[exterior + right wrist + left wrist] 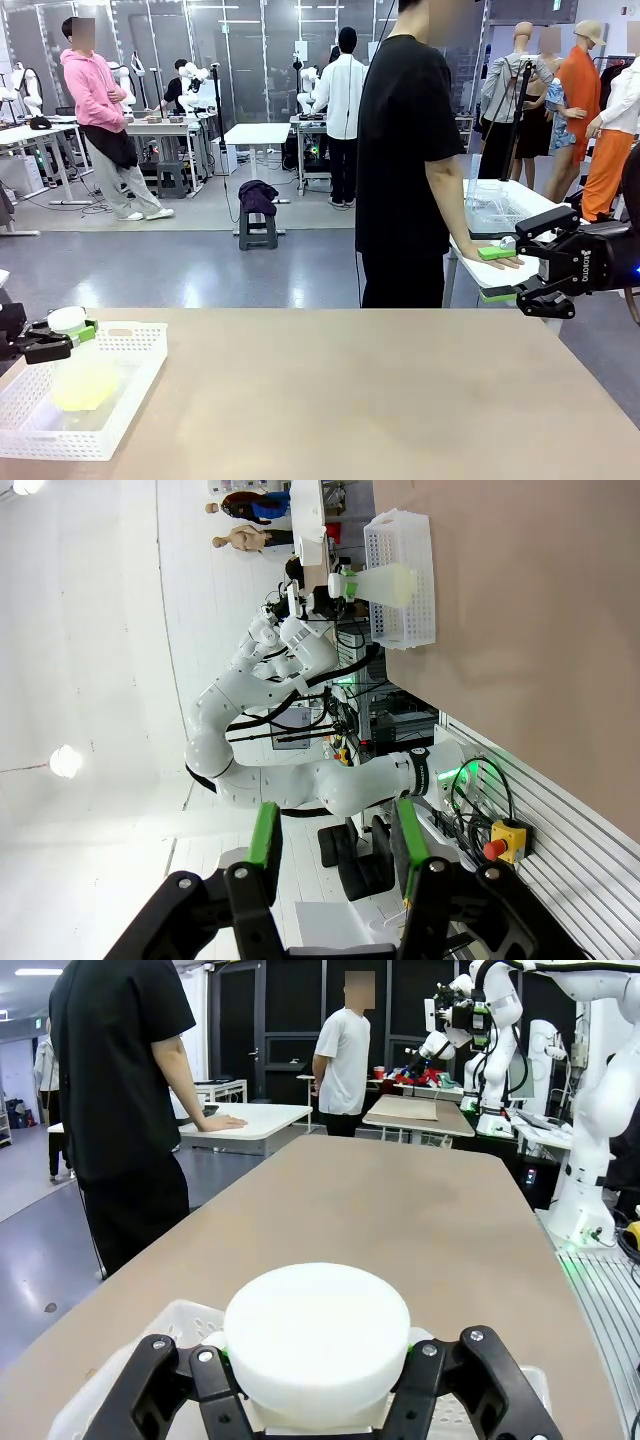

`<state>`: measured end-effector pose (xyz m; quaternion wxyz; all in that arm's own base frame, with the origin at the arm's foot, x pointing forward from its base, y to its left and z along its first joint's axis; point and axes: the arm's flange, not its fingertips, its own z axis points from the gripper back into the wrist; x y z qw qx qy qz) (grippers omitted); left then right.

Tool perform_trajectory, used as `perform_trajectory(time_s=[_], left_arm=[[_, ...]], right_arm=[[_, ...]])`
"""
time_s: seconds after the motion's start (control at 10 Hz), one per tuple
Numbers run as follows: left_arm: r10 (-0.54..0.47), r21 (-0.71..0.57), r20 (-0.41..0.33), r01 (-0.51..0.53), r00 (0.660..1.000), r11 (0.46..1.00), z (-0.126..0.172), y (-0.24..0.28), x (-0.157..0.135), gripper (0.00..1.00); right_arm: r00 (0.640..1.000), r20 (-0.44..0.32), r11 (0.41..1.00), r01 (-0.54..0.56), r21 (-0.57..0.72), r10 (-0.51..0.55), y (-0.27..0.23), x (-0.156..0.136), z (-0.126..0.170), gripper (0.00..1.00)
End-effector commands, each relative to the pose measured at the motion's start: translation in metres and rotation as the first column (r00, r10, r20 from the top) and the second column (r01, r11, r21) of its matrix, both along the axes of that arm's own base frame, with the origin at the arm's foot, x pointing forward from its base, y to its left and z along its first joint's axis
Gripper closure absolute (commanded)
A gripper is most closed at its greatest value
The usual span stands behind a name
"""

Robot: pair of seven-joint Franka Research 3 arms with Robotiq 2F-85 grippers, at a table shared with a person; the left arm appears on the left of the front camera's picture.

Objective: Prepare the solutions needed for the experiment.
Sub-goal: When the human places the Big flask in the center of the table, pick up the Big flask and place it in the left Organizing basket.

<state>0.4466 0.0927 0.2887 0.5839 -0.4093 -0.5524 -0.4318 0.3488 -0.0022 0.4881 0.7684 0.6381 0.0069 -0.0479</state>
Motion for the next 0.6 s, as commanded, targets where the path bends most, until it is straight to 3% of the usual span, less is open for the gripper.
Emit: perform_trajectory(time_s=[0.0,0.1,0.2,0.5], left_arm=[[-0.014,-0.039,0.033,0.015,0.999,0.999,-0.0054,0.0027,0.0025,1.00],[-0.011,-0.025,0.022,0.012,1.000,1.000,-0.0069,0.0024,0.0017,1.00],[-0.022,-0.031,0.014,0.022,1.000,0.999,-0.0079,0.0017,0.0008,0.69],[-0.035,-0.018,0.025,0.036,0.999,0.999,-0.0109,0.0016,-0.0014,0.35]], right_arm=[[1.000,0.019,1.000,0.003,0.015,-0.004,0.0014,-0.0011,0.0006,0.43],[1.000,0.019,1.000,0.003,0.015,-0.004,0.0014,-0.0011,0.0006,0.43],[1.000,0.019,1.000,0.003,0.015,-0.004,0.0014,-0.0011,0.0006,0.43],[1.000,0.019,1.000,0.003,0.015,-0.004,0.0014,-0.0011,0.0006,0.43]])
